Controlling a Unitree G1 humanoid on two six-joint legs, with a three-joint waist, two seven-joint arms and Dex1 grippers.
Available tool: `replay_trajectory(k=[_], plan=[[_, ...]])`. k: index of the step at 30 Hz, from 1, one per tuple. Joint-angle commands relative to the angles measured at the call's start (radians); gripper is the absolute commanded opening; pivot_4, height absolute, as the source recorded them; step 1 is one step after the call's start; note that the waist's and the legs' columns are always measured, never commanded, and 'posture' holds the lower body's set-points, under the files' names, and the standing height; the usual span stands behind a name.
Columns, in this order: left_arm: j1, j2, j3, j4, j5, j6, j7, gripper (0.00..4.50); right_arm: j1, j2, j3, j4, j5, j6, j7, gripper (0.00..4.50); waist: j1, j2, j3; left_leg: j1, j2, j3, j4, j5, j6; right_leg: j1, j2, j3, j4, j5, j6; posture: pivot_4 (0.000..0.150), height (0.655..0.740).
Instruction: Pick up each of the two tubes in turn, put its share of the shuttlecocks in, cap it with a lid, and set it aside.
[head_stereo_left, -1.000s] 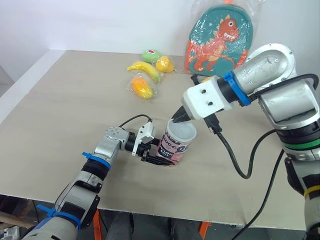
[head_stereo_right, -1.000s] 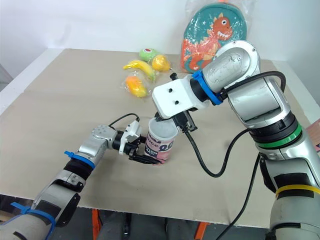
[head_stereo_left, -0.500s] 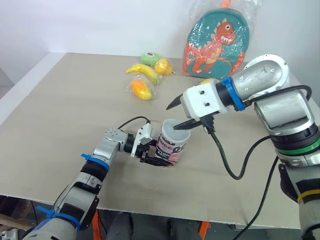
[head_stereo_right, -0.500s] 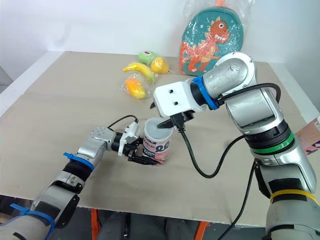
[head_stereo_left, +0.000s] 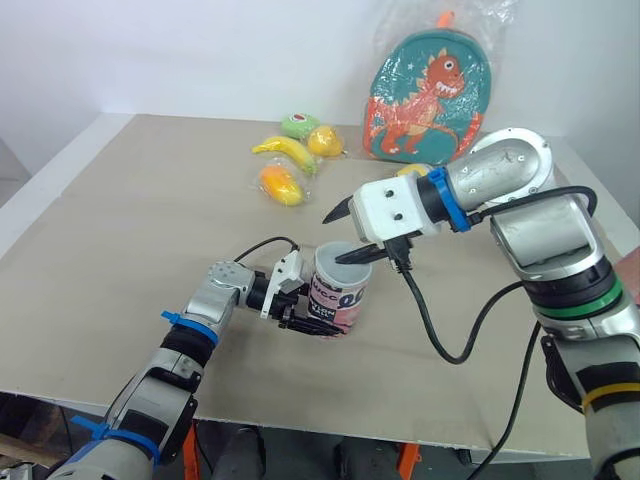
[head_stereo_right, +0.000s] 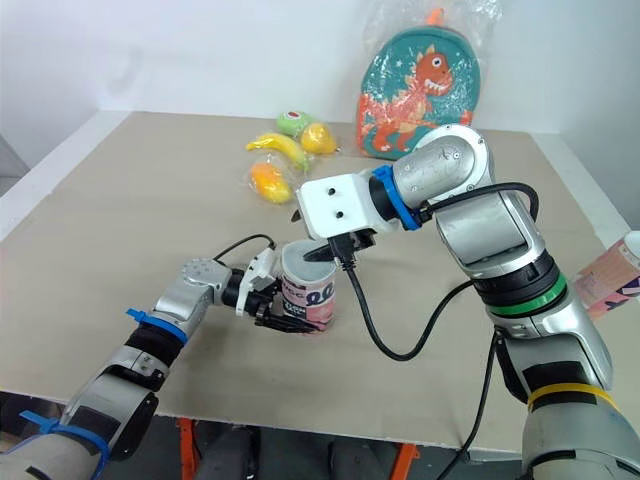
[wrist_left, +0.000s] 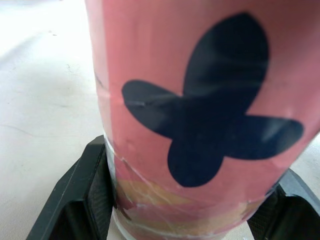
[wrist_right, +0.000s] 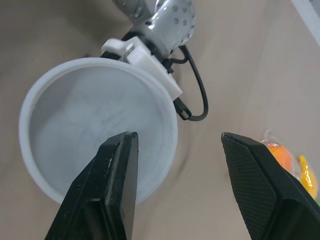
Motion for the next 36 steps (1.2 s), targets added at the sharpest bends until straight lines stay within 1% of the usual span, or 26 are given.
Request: replay_trajectory(k=[1,6,8,11,13,15,19,21,26,29,31,32,33,34,36], plan=[[0.014,0.007,-0.007,0.007,0.001,0.017,-0.017,2.96,0.053,-0.028,0.120,0.042,-0.065,-0.059,0.079,2.95,0.000,0.000,-0.001,0.001,0.000,0.000,0.000,0.000,0.000,0.000,0.000,0.000,0.000,-0.001,0.000,0.150,0.7400],[0.015,0.007,-0.008,0.003,0.001,0.020,-0.015,2.96,0.054,-0.001,0.124,0.048,-0.092,-0.098,0.046,2.95,0.000,-0.001,-0.004,0.007,0.000,0.000,-0.001,-0.003,-0.003,0.004,0.000,0.000,0.000,-0.004,-0.001,0.150,0.7400],[0.015,0.007,-0.008,0.003,0.001,0.021,-0.015,2.96,0.034,0.027,0.088,0.055,-0.050,-0.049,0.042,2.95,0.000,-0.002,-0.005,0.008,0.000,0.000,-0.001,-0.004,-0.003,0.004,0.000,0.000,0.000,-0.005,-0.001,0.150,0.7400],[0.014,0.007,-0.008,0.004,0.003,0.021,-0.015,2.96,-0.025,0.068,-0.009,0.067,0.091,0.112,0.064,2.95,0.000,-0.002,-0.005,0.008,0.001,0.001,-0.001,-0.004,-0.003,0.005,0.000,0.000,0.000,-0.004,-0.002,0.150,0.7400],[0.013,0.006,-0.008,0.005,0.003,0.021,-0.016,2.96,-0.062,0.074,-0.058,0.078,0.158,0.183,0.079,2.95,0.000,-0.002,-0.005,0.007,0.002,0.001,-0.001,-0.003,-0.003,0.006,0.000,0.000,0.000,-0.004,-0.003,0.150,0.7400],[0.012,0.005,-0.007,0.006,0.004,0.020,-0.016,2.96,-0.081,0.067,-0.084,0.080,0.198,0.222,0.091,2.95,0.002,-0.002,-0.004,0.005,0.001,0.002,-0.002,-0.004,-0.003,0.004,0.000,0.001,0.000,-0.002,-0.008,0.150,0.7400],[0.009,0.000,-0.008,0.011,0.006,0.017,-0.018,2.96,-0.102,0.016,-0.122,0.068,0.273,0.269,0.117,2.95,0.004,-0.001,-0.003,-0.003,0.000,0.001,-0.002,-0.004,-0.003,-0.001,0.000,0.001,0.000,-0.003,-0.008,0.150,0.7400],[0.009,0.000,-0.007,0.012,0.007,0.016,-0.021,2.96,-0.092,-0.004,-0.111,0.057,0.269,0.269,0.108,2.95,0.004,-0.001,-0.003,-0.005,0.000,0.000,-0.002,-0.005,-0.003,-0.003,0.000,0.000,0.000,-0.003,-0.007,0.150,0.7400],[0.003,-0.003,-0.009,0.020,0.011,0.013,-0.024,2.96,-0.066,-0.030,-0.090,0.041,0.264,0.265,0.088,2.95,0.004,0.000,-0.002,-0.005,0.000,0.000,-0.002,-0.005,-0.003,-0.003,0.000,0.000,0.000,-0.004,-0.007,0.150,0.7400],[0.000,-0.003,-0.010,0.023,0.012,0.012,-0.025,2.96,-0.059,-0.034,-0.097,0.032,0.279,0.272,0.085,2.14,0.004,0.000,-0.002,-0.005,0.000,0.000,-0.001,-0.005,-0.003,-0.003,0.000,0.000,0.000,-0.005,-0.004,0.150,0.7400],[0.000,-0.002,-0.010,0.023,0.012,0.012,-0.025,2.96,-0.053,-0.039,-0.104,0.020,0.295,0.278,0.092,1.26,0.004,0.000,-0.001,-0.005,0.000,0.000,-0.001,-0.005,-0.003,-0.003,0.000,0.000,0.000,-0.005,-0.004,0.150,0.7400],[-0.001,-0.001,-0.010,0.024,0.013,0.012,-0.025,2.96,-0.051,-0.042,-0.105,0.015,0.302,0.281,0.094,0.67,0.004,0.000,-0.001,-0.005,0.000,0.000,-0.001,-0.005,-0.003,-0.003,0.000,0.000,0.000,-0.005,-0.004,0.150,0.7400],[-0.001,0.000,-0.010,0.024,0.013,0.012,-0.025,2.96,-0.050,-0.044,-0.106,0.011,0.308,0.282,0.096,0.24,0.004,0.000,-0.001,-0.005,0.000,0.000,-0.001,-0.005,-0.003,-0.003,0.000,0.000,0.000,-0.005,-0.004,0.150,0.7400],[0.000,0.002,-0.010,0.022,0.013,0.013,-0.026,2.96,-0.048,-0.047,-0.105,0.005,0.314,0.283,0.097,0.07,0.004,0.000,-0.001,-0.005,0.000,0.000,-0.001,-0.005,-0.003,-0.003,0.000,0.000,0.000,-0.005,-0.004,0.150,0.7400],[0.001,0.005,-0.010,0.019,0.013,0.014,-0.028,2.96,-0.046,-0.050,-0.098,-0.004,0.321,0.288,0.097,0.07,0.004,0.001,-0.001,-0.005,0.000,0.000,-0.001,-0.005,-0.003,-0.003,0.000,0.000,0.000,-0.005,-0.004,0.150,0.7400]])
